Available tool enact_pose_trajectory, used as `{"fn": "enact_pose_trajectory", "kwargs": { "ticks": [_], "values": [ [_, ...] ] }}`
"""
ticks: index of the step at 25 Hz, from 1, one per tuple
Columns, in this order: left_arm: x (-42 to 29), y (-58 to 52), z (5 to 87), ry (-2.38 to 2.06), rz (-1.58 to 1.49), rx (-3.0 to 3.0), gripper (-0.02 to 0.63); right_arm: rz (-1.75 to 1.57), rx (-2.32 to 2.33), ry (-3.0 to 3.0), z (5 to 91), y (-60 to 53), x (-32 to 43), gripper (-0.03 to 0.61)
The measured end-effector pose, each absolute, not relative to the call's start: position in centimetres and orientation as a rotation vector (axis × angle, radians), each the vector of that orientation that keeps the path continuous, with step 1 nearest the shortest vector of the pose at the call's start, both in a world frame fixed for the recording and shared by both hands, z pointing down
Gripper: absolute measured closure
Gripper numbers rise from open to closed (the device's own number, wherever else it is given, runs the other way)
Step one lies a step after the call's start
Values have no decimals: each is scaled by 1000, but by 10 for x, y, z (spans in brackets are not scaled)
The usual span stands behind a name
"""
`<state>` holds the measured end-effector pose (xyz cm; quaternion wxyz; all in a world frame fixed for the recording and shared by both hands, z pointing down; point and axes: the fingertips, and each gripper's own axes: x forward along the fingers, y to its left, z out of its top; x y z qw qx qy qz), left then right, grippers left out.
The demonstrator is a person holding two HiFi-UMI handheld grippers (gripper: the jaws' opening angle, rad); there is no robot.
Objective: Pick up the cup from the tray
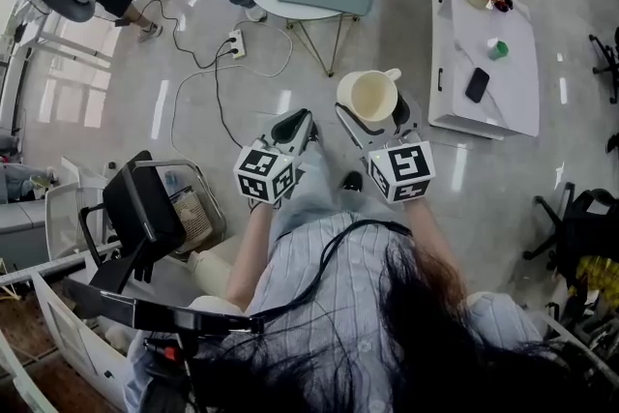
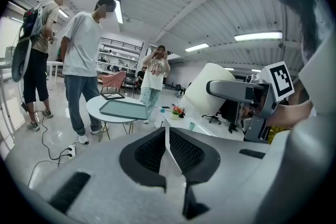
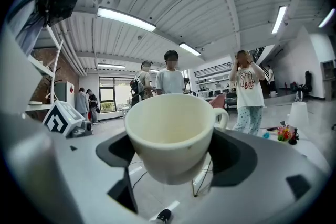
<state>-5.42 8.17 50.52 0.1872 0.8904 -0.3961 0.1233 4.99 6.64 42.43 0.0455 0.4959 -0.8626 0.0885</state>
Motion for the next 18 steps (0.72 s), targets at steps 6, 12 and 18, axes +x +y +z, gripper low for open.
{"fn": "enact_pose_trajectory", "kwargs": {
  "ticks": [6,12,18],
  "values": [
    [-45,82,505,-1109,350,2512,598,276,1505,-2635,427,71,55,179],
    [-40,82,504,-1110,356,2517,598,279,1499,-2637,428,73,59,179],
    [-34,76,501,-1109,361,2522,598,281,1495,-2640,426,69,61,179]
  ]
}}
